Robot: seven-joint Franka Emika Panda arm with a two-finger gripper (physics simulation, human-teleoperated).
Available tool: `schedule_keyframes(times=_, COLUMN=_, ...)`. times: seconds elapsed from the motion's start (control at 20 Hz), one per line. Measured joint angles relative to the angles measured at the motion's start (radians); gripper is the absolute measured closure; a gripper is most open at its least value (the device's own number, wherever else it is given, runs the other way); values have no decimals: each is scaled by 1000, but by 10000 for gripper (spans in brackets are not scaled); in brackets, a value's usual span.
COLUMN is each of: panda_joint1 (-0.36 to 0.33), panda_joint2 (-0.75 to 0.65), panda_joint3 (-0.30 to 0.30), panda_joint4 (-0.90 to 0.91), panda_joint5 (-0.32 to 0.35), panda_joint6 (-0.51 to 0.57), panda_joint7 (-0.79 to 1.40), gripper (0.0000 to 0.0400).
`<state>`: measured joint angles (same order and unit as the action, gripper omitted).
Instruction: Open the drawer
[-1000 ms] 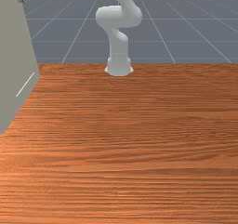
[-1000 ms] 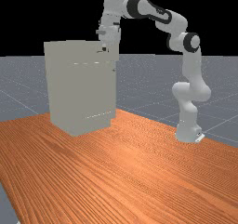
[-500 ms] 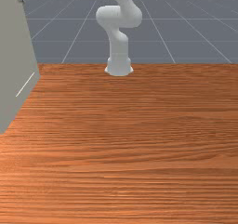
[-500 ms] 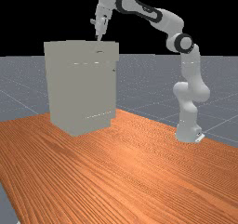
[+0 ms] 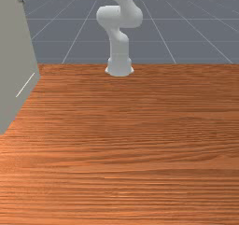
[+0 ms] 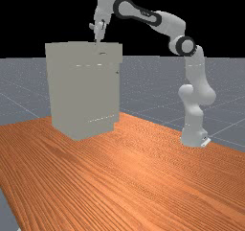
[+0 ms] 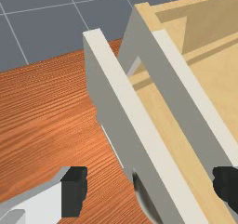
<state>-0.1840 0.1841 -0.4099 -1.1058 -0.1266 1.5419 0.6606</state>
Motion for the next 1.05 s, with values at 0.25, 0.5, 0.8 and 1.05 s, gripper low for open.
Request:
schedule_keyframes(times=0.25, panda_joint1=12, panda_joint2=7, panda_joint3=7, panda_joint4=-77, panda_joint5=30, panda_joint6=7, panda_joint7=-4, gripper=0)
schedule_keyframes(times=0.5, panda_joint1=25, panda_joint2=-23, panda_joint3=18, panda_joint4=-109, panda_joint5=46, panda_joint6=8, panda_joint7=-2, gripper=0)
schedule_keyframes(times=0.8, panda_joint1=90, panda_joint2=-163, panda_joint3=123, panda_joint4=-262, panda_joint5=67, panda_joint6=14, panda_joint7=69, gripper=0)
schedule_keyframes(times=1.05, panda_joint1=163, panda_joint2=-215, panda_joint3=273, panda_joint4=-314, panda_joint5=77, panda_joint6=-5, panda_joint7=187, gripper=0)
